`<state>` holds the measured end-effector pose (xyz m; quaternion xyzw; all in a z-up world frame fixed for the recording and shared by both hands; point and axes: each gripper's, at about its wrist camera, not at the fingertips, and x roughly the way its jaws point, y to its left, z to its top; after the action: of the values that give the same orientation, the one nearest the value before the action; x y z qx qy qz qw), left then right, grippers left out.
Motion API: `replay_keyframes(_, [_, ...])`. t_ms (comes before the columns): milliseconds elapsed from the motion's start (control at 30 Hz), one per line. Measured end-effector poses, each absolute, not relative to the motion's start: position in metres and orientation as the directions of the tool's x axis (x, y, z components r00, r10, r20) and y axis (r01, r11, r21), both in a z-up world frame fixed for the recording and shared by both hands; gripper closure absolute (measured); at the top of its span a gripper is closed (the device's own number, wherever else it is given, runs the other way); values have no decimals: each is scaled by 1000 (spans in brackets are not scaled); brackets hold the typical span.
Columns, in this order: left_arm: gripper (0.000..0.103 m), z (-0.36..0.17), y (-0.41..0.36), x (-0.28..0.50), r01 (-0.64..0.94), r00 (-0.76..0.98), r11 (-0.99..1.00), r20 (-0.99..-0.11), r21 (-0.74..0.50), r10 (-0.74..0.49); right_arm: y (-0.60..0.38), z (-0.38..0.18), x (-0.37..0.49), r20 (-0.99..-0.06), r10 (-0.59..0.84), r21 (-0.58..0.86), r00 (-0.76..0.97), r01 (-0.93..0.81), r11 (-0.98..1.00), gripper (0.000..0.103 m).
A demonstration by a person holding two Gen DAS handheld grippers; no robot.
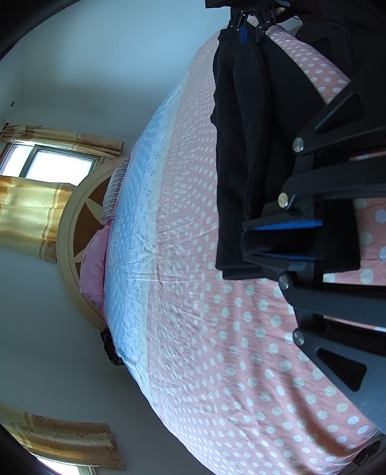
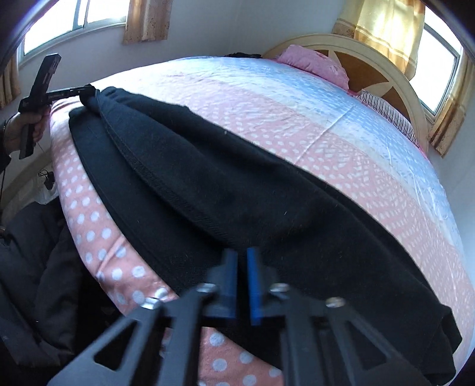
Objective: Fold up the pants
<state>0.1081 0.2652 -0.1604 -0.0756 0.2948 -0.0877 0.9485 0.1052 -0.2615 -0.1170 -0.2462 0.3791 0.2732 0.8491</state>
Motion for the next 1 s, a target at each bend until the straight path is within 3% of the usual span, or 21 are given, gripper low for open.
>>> replay_keyframes(167, [90,-151,261,104,158,823,977,-527,-145,-211,-274,-96,88,-756,302,-207,581,-650,731,100])
replay_keyframes(367, [90,-144,261,83,220,825,970,-512,-99,-239,-274,-122,86,-785,277,-204,555,-653,730,100])
replay_keyframes(567, [90,-164,262,79,215,805,971,-544,-107,-238,-276,-111,80,-768,305,-186,564,-651,736,100])
replay_keyframes(1000, [90,-156,268,66,235,823,961,-496,-147,-277,-277,-117,69,-770,323,-164,550,-660,733,100])
